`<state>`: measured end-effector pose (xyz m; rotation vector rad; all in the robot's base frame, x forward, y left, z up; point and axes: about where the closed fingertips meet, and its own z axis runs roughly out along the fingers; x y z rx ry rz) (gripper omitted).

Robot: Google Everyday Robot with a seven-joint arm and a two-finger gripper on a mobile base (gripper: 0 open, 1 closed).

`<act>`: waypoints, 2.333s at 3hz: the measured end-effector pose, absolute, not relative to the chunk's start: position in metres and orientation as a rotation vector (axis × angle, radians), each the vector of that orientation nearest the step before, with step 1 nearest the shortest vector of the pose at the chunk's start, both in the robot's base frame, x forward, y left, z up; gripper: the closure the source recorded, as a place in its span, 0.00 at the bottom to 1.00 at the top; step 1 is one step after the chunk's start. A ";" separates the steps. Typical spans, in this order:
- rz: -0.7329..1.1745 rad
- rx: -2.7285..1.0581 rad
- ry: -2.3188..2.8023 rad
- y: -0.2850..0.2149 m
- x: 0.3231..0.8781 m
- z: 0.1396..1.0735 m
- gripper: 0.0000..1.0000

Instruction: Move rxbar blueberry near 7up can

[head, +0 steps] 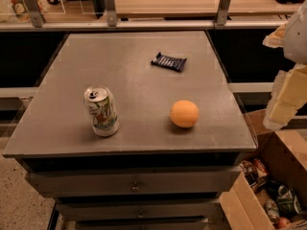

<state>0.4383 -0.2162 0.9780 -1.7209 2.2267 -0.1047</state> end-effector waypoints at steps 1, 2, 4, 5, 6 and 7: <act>-0.105 -1.721 2.227 -0.216 0.438 0.978 0.00; -0.135 -1.723 2.220 -0.214 0.446 0.980 0.00; -0.129 -1.804 2.137 -0.187 0.498 0.971 0.00; -0.113 -1.839 2.100 -0.170 0.530 0.963 0.00; -0.103 -1.854 2.079 -0.153 0.565 0.954 0.00; -0.084 -1.856 2.082 -0.138 0.603 0.941 0.00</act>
Offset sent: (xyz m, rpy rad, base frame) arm 0.0188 0.0045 -0.0019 -0.0366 -0.0125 0.0028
